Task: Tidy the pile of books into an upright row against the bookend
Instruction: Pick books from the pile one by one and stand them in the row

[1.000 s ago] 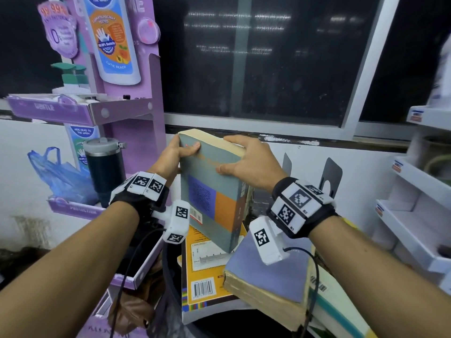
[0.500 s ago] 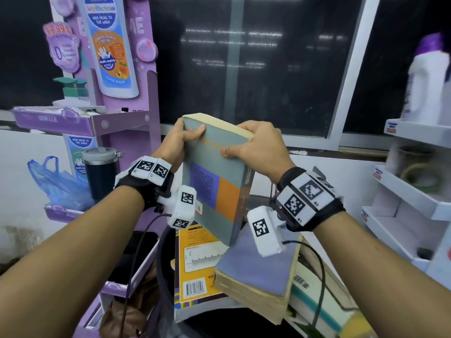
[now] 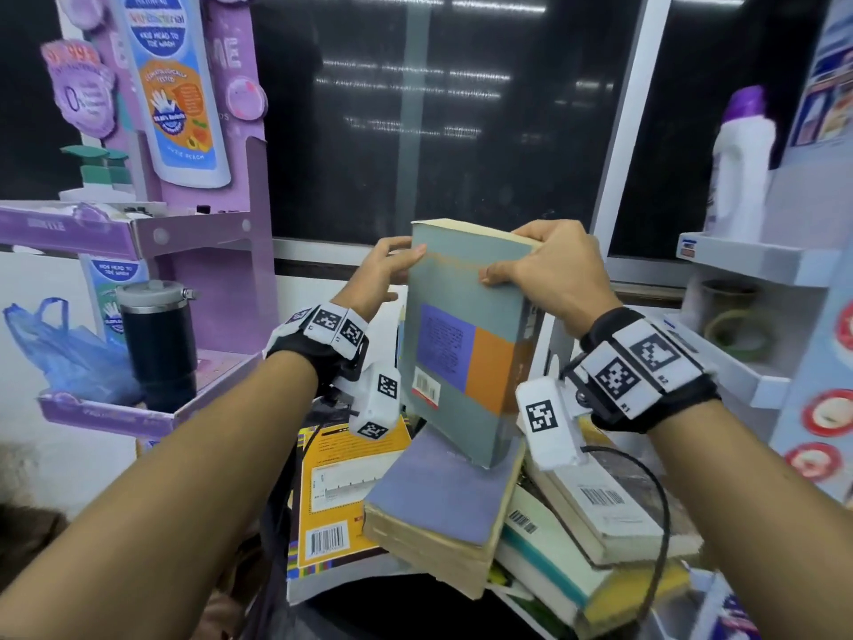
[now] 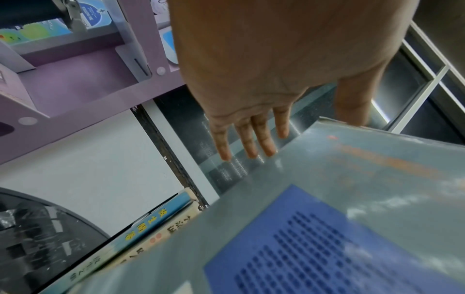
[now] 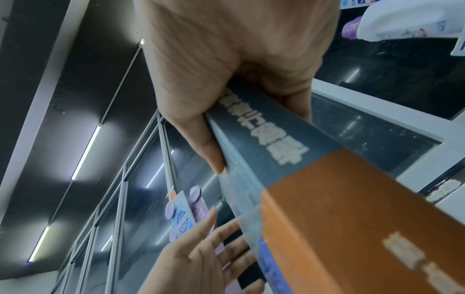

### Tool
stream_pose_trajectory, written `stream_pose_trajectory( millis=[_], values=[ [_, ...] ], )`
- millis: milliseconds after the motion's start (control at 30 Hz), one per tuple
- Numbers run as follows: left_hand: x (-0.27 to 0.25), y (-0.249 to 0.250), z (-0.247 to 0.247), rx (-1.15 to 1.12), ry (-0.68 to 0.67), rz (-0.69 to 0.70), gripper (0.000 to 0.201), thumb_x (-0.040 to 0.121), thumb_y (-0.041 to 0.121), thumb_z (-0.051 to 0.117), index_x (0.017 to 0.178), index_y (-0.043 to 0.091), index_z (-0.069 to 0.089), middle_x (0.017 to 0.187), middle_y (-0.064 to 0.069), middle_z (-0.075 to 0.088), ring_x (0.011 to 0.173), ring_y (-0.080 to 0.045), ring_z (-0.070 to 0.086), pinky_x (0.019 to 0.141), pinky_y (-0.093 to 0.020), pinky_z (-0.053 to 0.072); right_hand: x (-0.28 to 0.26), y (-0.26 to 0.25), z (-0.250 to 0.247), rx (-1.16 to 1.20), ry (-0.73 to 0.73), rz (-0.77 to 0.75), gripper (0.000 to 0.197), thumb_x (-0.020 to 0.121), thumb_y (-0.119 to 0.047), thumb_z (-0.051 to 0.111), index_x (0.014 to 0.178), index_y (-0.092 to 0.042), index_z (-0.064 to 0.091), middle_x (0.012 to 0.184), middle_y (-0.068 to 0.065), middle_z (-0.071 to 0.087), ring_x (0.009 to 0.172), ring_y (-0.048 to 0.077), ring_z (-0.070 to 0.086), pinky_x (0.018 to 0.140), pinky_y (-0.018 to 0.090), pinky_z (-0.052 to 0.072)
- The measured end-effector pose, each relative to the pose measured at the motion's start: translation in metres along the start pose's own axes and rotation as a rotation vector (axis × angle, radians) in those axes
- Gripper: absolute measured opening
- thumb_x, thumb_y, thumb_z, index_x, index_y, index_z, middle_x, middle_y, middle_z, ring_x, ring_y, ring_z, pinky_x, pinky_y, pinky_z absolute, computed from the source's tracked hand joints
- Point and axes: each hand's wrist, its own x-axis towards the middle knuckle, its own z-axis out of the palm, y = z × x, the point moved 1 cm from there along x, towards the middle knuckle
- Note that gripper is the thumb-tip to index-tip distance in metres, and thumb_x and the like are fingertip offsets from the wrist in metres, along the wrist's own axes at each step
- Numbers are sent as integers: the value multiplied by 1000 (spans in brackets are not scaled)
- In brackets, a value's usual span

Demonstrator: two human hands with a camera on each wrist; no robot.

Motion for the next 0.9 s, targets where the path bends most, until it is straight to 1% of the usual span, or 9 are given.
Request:
stream_pose_trajectory(
  millis=[67,133,267,400,533,633,733,767,900],
  values=[
    [7,-9,2,51,46,-16,50,90,40,56,133,16,47,127,-3,58,108,-14,55,95,-39,34,3,7,-7,-34,35,15,32,61,-31,87,86,-22,70,92,5,69,102,24,60,65,27,52],
    [14,-19,2,114,77,-22,47,95,35,54,135,13,47,132,-5,55,110,-13,50,94,-32,32,7,15,-10,-69,65,36,32,60,-32,86,85,-22,69,94,6,68,105,26,58,73,33,55],
    [29,-39,-2,200,109,-50,47,95,30,55,137,10,46,132,-4,54,117,-16,48,95,-26,31,15,28,-10,-93,111,83,37,62,-34,85,92,-21,68,99,6,67,105,25,58,78,34,56],
    [39,-58,-4,273,113,-117,44,94,37,55,133,16,50,135,-4,53,124,-23,48,100,-31,35,25,35,-2,-104,124,96,41,65,-33,85,98,-15,70,99,5,68,97,22,62,76,32,56],
    [45,-74,0,310,99,-159,49,93,41,55,135,18,49,141,-4,49,128,-23,45,94,-29,32,37,40,16,-108,135,136,42,63,-33,85,98,-14,69,101,7,68,96,24,63,78,36,57],
    [53,-88,5,336,66,-206,55,92,41,57,139,16,44,144,-6,46,129,-24,44,92,-27,31,46,45,28,-105,141,159,38,64,-32,83,95,-16,66,103,6,67,96,23,62,75,34,56],
    [63,-101,9,355,64,-243,65,91,42,58,143,11,36,147,-9,42,130,-26,44,99,-31,35,55,50,37,-106,152,150,37,68,-29,82,98,-15,67,99,3,64,93,20,59,72,30,52],
    [66,-104,10,357,75,-249,66,91,41,58,144,10,34,147,-9,42,130,-26,44,98,-30,35,57,52,40,-105,153,150,37,68,-29,82,99,-15,67,98,3,62,92,20,57,72,30,51],
    [76,-116,13,390,69,-302,72,91,44,57,147,10,27,147,-11,40,132,-28,42,99,-33,34,67,60,58,-84,154,169,32,67,-30,82,91,-18,65,98,4,67,90,21,62,74,34,57]
  ],
)
